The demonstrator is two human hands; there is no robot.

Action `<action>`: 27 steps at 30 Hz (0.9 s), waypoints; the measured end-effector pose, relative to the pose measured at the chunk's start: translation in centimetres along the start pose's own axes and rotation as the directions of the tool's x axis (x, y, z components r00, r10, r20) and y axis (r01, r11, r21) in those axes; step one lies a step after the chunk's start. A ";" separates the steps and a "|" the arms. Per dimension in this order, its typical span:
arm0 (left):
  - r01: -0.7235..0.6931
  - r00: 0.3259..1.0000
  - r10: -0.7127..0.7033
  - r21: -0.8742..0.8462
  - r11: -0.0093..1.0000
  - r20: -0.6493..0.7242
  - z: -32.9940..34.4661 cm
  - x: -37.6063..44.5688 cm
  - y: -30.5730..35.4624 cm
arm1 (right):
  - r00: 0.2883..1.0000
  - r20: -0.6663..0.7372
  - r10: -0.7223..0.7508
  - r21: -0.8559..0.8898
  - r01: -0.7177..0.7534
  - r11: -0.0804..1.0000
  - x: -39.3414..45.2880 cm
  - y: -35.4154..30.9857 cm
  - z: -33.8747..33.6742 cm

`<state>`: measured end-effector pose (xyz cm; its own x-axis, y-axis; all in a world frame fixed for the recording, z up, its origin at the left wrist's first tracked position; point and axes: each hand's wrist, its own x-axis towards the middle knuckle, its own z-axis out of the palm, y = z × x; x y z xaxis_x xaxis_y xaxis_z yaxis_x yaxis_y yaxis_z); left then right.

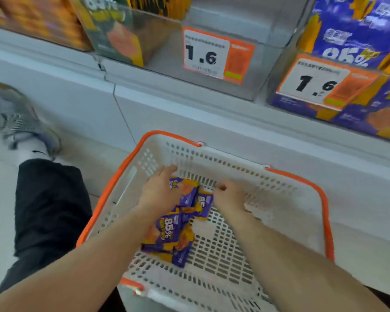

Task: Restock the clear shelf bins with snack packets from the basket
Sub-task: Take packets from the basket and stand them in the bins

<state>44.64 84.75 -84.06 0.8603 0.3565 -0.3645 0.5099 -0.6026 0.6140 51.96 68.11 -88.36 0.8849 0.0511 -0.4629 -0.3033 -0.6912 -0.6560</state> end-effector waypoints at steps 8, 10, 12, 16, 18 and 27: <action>0.238 0.971 -0.236 -0.187 0.953 0.033 -0.2 1.5 -3.9 | 0.877 0.346 0.334 0.327 -0.446 0.833 2.2 -0.1 8.0; 0.253 0.967 -0.253 -0.188 0.949 0.026 -0.2 1.5 -4.4 | 0.867 0.335 0.368 0.314 -0.471 0.824 2.8 -0.2 9.7; 0.258 0.966 -0.258 -0.181 0.949 0.024 -0.1 1.5 -4.7 | 0.873 0.317 0.372 0.304 -0.464 0.832 3.3 0.1 10.8; 0.309 0.951 -0.304 -0.230 0.923 0.057 0.4 1.9 -5.0 | 0.841 0.392 0.373 0.258 -0.490 0.833 3.1 0.9 9.1; 0.401 0.915 -0.389 -0.346 0.848 0.106 0.9 1.9 -4.5 | 0.827 0.442 0.347 0.294 -0.499 0.815 2.6 1.7 6.9; 0.511 0.852 -0.364 -0.751 0.418 0.378 3.5 -0.3 1.7 | 0.893 0.428 0.139 0.440 -0.340 0.831 -1.0 2.9 -3.2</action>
<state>45.20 81.14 -85.36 0.5470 0.2532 -0.7980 0.6533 0.4670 0.5959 51.34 63.78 -87.92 0.5971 0.2580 -0.7595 -0.7085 -0.2742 -0.6502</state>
